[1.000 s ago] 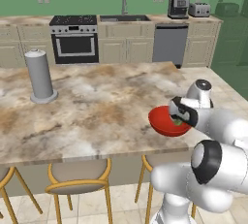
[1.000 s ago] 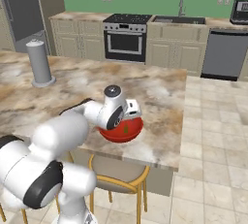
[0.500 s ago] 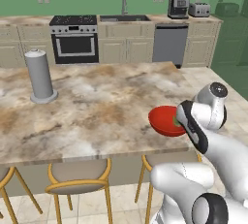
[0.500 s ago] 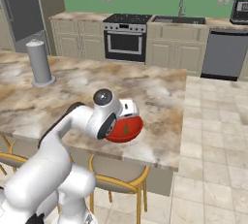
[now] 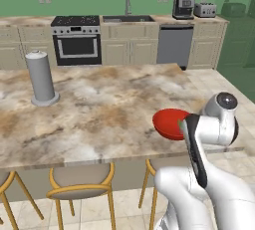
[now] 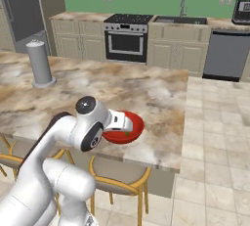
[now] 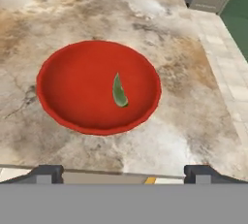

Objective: There is a bowl on the dining counter. Grab a lemon wedge from the fridge and place it in the bowl. Then get the liquor bottle and glass cup from the cabinet and place them next to the bowl.

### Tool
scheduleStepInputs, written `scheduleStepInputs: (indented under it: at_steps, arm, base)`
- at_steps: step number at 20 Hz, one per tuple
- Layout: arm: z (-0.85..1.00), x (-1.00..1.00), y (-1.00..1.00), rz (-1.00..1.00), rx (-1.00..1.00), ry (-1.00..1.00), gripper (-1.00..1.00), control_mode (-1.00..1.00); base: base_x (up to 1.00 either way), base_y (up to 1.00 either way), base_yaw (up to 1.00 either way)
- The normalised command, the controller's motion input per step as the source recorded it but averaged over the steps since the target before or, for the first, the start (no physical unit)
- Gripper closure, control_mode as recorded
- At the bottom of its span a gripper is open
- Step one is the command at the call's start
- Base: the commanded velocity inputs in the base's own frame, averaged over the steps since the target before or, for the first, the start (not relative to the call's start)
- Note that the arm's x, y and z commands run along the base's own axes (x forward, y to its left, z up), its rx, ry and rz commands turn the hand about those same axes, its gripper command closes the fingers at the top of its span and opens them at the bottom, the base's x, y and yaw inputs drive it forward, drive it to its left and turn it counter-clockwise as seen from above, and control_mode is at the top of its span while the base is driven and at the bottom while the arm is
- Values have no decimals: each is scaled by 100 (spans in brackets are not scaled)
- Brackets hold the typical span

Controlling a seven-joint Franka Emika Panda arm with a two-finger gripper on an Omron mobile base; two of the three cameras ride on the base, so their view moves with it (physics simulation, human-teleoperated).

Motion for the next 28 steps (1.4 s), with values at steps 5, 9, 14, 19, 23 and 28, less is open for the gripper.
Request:
scheduleStepInputs:
  at_steps: [5,9,14,19,23,28]
  arm:
    - [-3,-73,37,-23,9,0,-100,-100]
    - [0,-74,-2,-6,18,0,-100,-100]
    - [0,-52,-5,2,14,-3,-100,-100]
    - [0,-35,38,7,0,-21,-100,-100]
    - [0,-27,53,0,0,-22,-100,-100]
    - [-5,-10,59,0,-7,-9,-100,-100]
  base:
    - [0,0,0]
    - [0,0,0]
    - [0,0,0]
    - [0,0,0]
    - [0,0,0]
    - [0,0,0]
